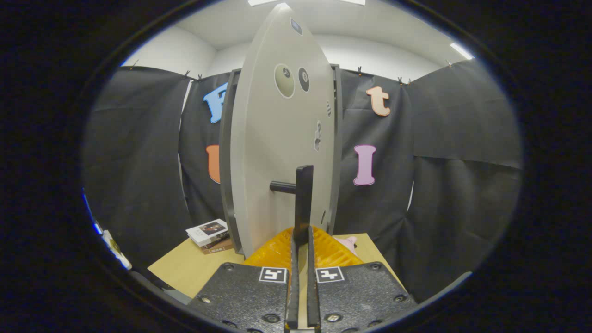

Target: Open the shoe cabinet door, grab the shoes and put them into the shoe cabinet, then close the shoe cabinet door.

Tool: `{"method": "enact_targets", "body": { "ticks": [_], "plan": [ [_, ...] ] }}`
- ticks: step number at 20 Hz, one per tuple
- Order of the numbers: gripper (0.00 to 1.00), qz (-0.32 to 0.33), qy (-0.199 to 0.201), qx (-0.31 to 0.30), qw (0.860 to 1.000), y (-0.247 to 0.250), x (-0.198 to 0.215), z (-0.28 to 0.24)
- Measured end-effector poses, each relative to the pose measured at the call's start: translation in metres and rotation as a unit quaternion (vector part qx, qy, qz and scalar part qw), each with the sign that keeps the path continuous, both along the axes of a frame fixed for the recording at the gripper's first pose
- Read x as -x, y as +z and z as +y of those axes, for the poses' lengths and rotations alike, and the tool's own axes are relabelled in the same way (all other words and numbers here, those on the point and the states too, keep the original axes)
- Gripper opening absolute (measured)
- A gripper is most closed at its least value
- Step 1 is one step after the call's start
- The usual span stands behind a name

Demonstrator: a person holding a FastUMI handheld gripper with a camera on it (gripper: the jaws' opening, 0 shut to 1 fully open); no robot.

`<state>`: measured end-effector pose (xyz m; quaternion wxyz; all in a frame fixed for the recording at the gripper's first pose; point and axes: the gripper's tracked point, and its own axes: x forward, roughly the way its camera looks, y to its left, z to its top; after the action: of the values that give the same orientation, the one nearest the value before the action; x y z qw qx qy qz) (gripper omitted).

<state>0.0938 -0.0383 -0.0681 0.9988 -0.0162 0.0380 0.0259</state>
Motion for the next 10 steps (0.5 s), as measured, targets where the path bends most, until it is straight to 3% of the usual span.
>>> {"method": "enact_targets", "body": {
  "ticks": [4, 10],
  "plan": [
    [0.06, 0.008, 0.014, 0.003, 1.0, 0.001, 0.001, -0.041],
    [0.05, 0.008, -0.035, 0.009, 0.999, 0.001, -0.001, -0.106]
  ]
}}
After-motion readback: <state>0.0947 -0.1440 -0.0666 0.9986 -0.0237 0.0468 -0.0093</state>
